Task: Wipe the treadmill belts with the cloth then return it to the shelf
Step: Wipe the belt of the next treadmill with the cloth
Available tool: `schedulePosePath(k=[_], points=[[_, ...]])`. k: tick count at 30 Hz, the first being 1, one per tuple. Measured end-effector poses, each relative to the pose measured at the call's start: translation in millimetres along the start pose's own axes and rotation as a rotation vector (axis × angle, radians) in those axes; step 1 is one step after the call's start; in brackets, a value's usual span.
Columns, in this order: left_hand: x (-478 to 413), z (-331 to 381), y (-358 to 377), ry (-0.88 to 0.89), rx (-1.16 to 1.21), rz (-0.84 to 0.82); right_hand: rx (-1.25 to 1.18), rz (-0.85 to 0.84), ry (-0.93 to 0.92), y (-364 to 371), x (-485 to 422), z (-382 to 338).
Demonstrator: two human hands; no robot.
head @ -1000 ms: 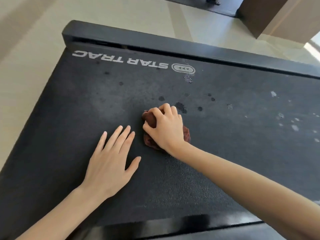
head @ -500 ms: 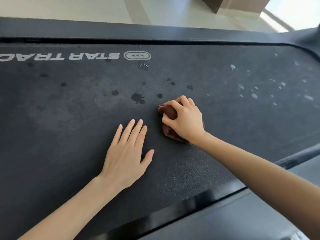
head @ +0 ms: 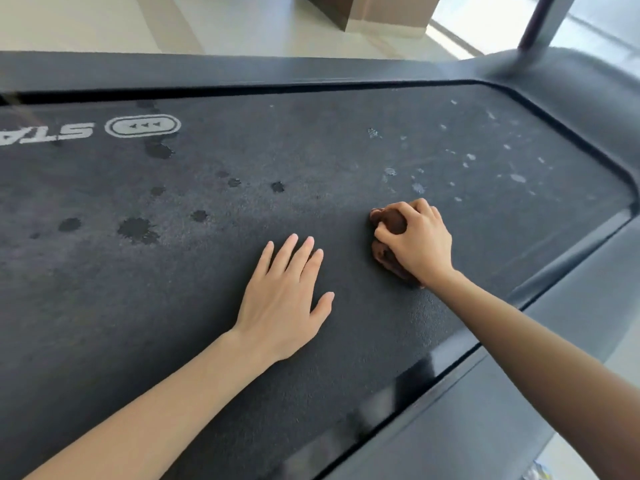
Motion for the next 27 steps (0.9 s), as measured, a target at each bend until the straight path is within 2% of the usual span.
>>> schedulePosePath(k=[10,12,17,20,23,27], points=[[-89.9,40.7,17.3,0.001,-0.032,0.005,0.032,0.015,0.143,-24.8,-65.3,96.8],[-97.1,43.8,17.6,-0.014,-0.016,0.013,0.033,0.008,0.085,-20.4,-62.0,85.8],[-101.2,50.5,13.4,-0.044,0.012,0.017,-0.008,-0.042,-0.201,-0.8,-48.5,26.9],[-106.6,65.4,15.8,-0.043,0.018,0.016,-0.051,-0.055,-0.254,-1.4,-57.7,35.6],[-117.3,85.5,19.4,-0.084,0.016,0.013,-0.034,-0.060,-0.195,-9.8,-81.3,81.0],[-131.1,104.7,29.2,-0.182,0.001,0.013,0.010,-0.029,0.049,-35.0,-132.0,183.4]])
Point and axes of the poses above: each hand's wrist, its own x-axis away from the middle knuckle, its own y-axis out of the palm, z = x × y, the point moved 9 cm from there along -x, towards the middle knuckle, and after that the axes turned 4 degrees about -z, right-handed, at the moved point
